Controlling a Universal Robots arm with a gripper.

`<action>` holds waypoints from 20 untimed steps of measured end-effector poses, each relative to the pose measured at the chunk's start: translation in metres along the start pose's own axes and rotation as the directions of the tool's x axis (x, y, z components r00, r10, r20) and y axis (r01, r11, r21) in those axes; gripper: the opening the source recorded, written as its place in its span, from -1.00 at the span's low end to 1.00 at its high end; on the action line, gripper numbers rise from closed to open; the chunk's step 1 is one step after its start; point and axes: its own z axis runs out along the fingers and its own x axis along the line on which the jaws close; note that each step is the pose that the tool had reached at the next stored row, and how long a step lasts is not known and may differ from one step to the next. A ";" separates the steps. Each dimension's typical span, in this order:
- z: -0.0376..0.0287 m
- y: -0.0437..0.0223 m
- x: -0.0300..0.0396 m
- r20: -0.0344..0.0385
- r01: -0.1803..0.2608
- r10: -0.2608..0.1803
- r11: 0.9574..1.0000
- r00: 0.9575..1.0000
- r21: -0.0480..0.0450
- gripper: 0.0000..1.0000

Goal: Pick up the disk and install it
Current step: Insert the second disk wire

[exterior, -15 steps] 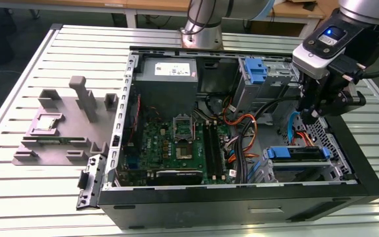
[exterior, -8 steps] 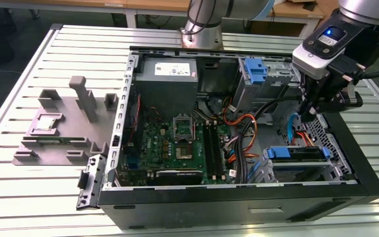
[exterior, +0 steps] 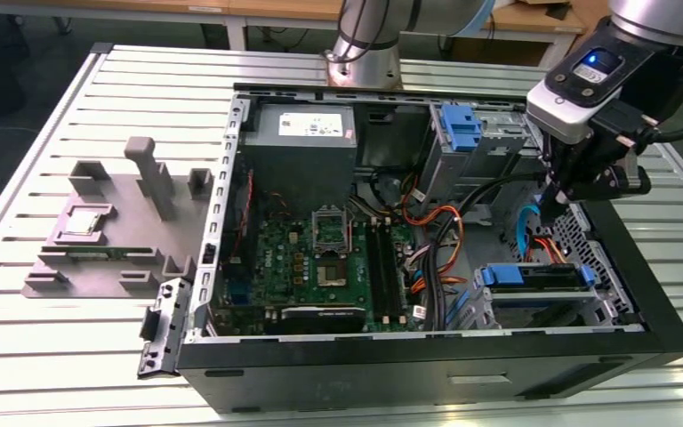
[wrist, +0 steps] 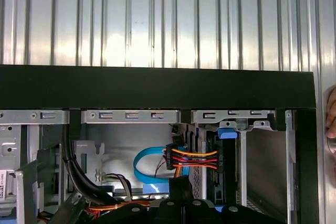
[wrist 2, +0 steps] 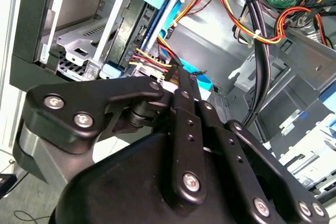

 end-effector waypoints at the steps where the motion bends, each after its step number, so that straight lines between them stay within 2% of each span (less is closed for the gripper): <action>1: 0.0002 0.0000 0.0000 0.004 0.000 0.000 1.000 1.000 0.000 -0.78; 5: 0.0018 -0.0001 0.0002 0.027 0.001 -0.001 1.000 1.000 -0.001 -0.76; 6: 0.0024 -0.0001 0.0003 0.032 0.001 -0.001 1.000 0.999 -0.001 -0.63; 9: 0.0047 -0.0001 0.0006 0.043 0.001 -0.001 1.000 0.999 -0.001 -0.63; 12: 0.0065 -0.0002 0.0008 0.052 0.001 -0.001 1.000 0.999 -0.001 -0.63; 17: 0.0094 -0.0003 0.0011 0.063 0.002 -0.002 1.000 0.998 -0.001 -0.61; 18: 0.0100 -0.0003 0.0012 0.066 0.002 -0.002 1.000 0.998 -0.001 -0.48; 20: 0.0110 -0.0003 0.0014 0.071 0.002 -0.002 1.000 0.998 -0.001 -0.48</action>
